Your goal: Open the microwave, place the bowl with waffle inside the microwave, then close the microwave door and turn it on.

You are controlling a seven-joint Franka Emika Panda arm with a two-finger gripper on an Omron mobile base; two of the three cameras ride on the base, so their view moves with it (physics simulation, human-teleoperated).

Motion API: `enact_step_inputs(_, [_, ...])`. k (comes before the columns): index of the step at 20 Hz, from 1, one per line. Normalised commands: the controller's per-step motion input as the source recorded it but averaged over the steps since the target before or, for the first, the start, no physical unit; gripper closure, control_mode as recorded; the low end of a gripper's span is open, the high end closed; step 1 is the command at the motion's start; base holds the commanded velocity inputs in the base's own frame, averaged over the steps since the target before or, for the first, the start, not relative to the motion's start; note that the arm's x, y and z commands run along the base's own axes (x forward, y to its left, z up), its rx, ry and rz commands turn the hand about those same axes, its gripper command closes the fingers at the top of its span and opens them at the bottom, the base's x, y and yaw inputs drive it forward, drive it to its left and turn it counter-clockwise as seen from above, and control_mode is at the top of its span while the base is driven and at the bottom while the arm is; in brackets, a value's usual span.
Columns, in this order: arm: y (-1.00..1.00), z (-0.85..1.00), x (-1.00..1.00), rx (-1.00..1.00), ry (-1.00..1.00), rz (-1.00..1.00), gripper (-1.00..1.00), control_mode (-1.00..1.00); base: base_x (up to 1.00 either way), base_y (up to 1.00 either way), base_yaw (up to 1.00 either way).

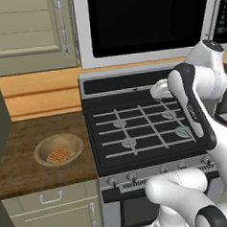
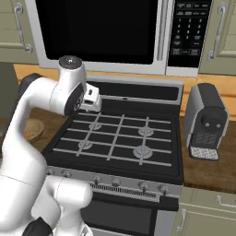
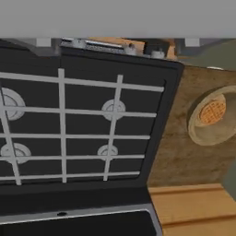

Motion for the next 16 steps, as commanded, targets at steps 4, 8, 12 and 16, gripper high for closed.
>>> enact_step_inputs(4, [-1.0, 0.54, 0.08, 0.18, -0.6, -0.04, -1.0, -1.0, 0.0, 0.0, 0.0])
enact_step_inputs(8, [-0.83, 0.89, 0.26, 0.02, -0.45, -0.04, -1.0, -1.0, 0.0, 0.0, 0.0])
enact_step_inputs(12, [-0.71, 0.81, 0.25, 0.0, -0.41, -0.07, -1.0, -1.0, 0.0, 0.0, 0.0])
enact_step_inputs(16, [-0.53, 0.39, 0.39, 0.0, -0.44, -0.09, -1.0, -1.0, 0.0, 0.0, 0.0])
